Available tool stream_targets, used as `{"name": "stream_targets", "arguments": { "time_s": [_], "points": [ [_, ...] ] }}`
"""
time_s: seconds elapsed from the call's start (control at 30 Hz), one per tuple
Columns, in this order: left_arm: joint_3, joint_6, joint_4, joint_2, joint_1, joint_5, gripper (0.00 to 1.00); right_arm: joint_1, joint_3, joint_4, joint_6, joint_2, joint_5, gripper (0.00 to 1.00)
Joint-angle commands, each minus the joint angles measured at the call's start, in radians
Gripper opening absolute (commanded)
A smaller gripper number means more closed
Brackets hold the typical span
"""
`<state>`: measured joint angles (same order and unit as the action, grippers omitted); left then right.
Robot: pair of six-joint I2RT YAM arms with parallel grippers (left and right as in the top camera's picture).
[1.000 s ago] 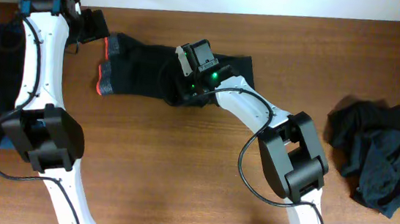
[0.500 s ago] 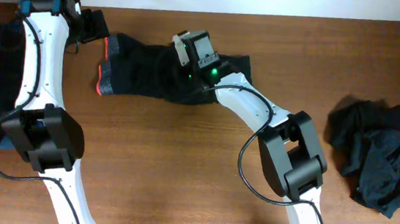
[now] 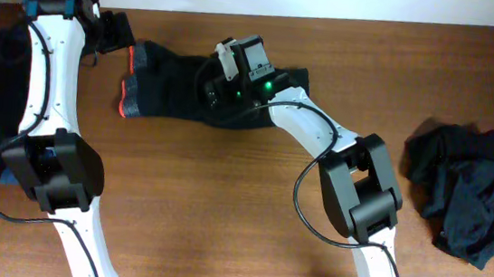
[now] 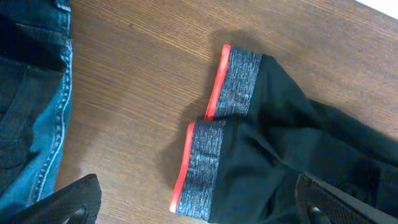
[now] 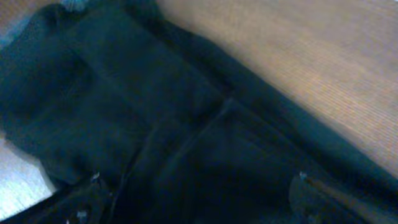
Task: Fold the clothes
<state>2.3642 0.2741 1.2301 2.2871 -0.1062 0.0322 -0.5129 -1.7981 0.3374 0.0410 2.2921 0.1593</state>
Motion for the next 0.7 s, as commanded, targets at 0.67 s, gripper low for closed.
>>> {"name": "stream_targets", "arguments": {
  "time_s": [0.67],
  "points": [
    [0.006,0.010,0.036,-0.024,0.025,-0.011,0.99,0.452,-0.214,0.490,-0.124,-0.034,0.365,0.99]
  ]
}}
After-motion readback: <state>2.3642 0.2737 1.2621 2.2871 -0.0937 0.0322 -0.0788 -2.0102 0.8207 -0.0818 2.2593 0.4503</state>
